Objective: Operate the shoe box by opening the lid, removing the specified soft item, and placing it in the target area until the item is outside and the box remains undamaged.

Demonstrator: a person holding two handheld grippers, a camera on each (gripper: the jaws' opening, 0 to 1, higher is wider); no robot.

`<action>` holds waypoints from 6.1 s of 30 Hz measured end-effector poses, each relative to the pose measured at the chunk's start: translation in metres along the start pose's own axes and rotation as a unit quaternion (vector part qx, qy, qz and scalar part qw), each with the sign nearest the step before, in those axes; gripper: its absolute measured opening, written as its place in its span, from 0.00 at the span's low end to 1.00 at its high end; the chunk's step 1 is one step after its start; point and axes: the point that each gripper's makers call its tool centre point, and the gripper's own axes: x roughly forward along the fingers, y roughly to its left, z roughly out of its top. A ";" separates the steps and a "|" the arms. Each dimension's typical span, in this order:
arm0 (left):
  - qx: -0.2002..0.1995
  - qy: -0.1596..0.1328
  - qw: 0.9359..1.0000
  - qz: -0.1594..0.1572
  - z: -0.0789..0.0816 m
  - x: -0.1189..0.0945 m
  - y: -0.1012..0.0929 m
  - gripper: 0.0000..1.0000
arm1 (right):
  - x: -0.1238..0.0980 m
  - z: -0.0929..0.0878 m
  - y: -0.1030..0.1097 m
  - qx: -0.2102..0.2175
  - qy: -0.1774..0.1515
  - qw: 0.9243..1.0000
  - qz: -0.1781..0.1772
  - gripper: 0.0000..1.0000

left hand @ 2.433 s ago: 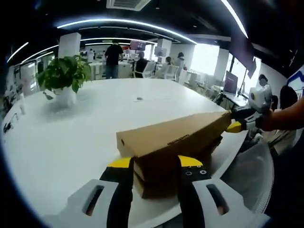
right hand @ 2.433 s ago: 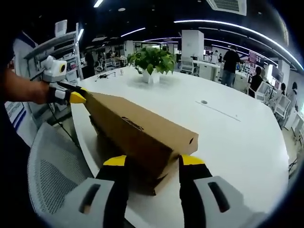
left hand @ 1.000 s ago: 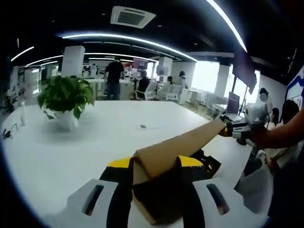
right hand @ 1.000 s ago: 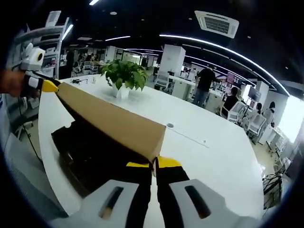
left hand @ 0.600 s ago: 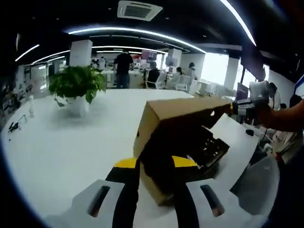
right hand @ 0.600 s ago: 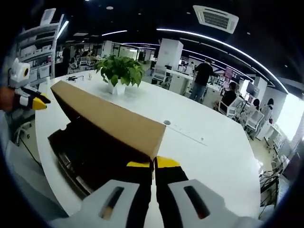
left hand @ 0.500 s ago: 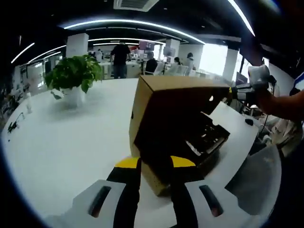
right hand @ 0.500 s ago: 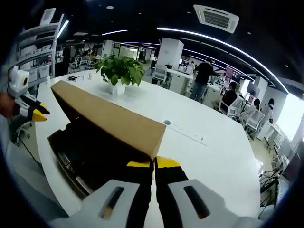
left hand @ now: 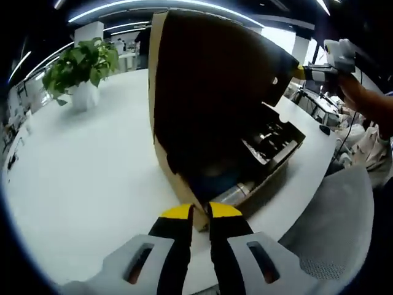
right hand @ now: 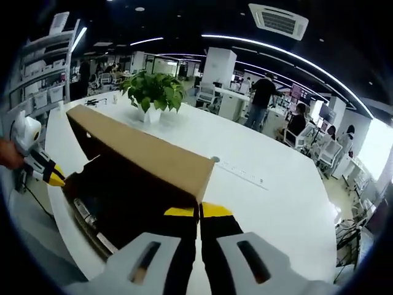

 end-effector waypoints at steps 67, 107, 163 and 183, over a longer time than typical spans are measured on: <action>-0.010 -0.004 1.000 -0.012 0.001 0.005 0.011 0.05 | 0.107 0.023 -0.046 -0.035 0.044 0.998 0.014 0.00; -0.020 -0.007 1.000 -0.013 0.004 0.008 0.015 0.05 | 0.168 -0.015 -0.055 -0.026 0.115 0.993 0.031 0.00; -0.026 -0.008 1.000 -0.012 0.007 0.008 0.012 0.05 | 0.200 -0.070 -0.046 -0.027 0.203 0.977 0.056 0.01; -0.033 -0.009 0.999 -0.011 0.005 0.009 0.016 0.05 | 0.200 -0.062 -0.051 -0.033 0.175 0.983 0.053 0.17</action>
